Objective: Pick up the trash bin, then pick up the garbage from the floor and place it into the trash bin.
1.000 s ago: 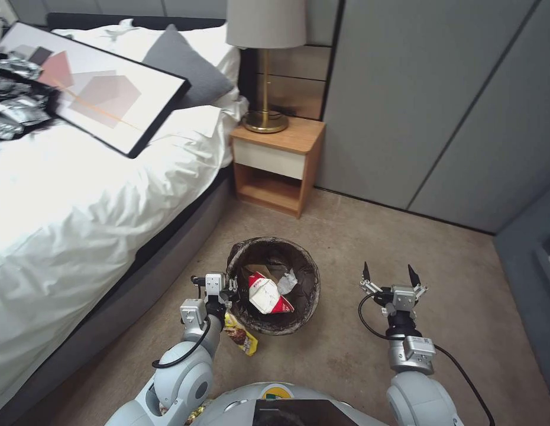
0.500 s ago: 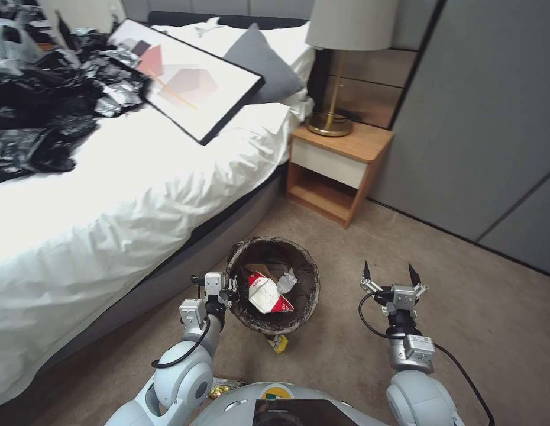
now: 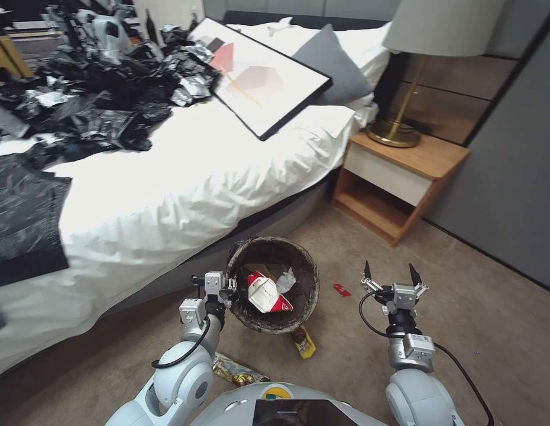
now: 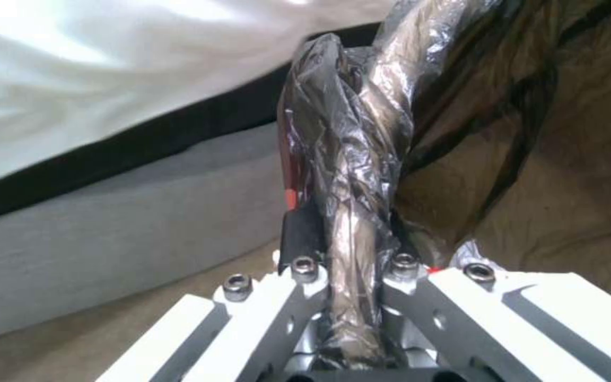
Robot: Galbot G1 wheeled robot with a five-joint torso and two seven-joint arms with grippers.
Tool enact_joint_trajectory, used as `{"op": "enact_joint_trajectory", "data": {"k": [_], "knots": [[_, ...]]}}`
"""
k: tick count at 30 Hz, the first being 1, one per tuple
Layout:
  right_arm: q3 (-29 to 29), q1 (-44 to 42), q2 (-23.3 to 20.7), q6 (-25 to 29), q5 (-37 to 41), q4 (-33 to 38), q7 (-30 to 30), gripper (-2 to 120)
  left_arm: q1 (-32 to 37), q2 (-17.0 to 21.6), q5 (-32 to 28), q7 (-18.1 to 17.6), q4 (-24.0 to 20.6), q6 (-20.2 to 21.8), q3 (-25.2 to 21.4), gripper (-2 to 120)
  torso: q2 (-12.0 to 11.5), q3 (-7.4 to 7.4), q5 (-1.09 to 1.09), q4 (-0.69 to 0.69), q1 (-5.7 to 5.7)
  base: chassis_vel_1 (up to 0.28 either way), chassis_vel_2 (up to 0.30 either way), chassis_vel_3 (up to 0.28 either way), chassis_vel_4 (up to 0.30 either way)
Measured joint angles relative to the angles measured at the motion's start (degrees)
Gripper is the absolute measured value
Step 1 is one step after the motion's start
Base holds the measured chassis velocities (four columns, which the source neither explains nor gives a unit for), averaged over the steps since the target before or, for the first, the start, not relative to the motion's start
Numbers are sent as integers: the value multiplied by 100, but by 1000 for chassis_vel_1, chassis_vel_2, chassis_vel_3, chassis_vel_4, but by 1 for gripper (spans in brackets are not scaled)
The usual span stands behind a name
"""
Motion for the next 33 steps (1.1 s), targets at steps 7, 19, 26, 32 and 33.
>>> {"op": "enact_joint_trajectory", "data": {"k": [7, 19, 26, 32, 33], "knots": [[3, 31, 55, -30, -9, -6, 200, 100, 1, -7, 65, -3, 16, -2, 14, 2, 0, 0, 0, -4, 0, 19, 24, 27, 43], [203, 10, -72, -58, 156, -209, 235, 100, -23, -11, 62, 10, 54, -12, 18, 2, 0, 0, 1, 0, 0, 0, 0, 0, 0], [306, -84, -159, -55, 427, -535, 284, 100, -22, -10, 65, 15, 67, -21, 17, 2, 0, 0, 1, 1, 0, 0, 0, 0, 0], [313, -144, -218, -6, 486, -813, 281, 100, -34, -22, 68, 17, 86, -23, 24, 2, 0, 0, 1, -1, 0, 0, 0, 0, 0], [320, -138, -229, 8, 486, -846, 278, 100, -34, -25, 70, 18, 86, -23, 24, 2, 0, 0, 1, -1, 0, 0, 0, 0, 0]]}}
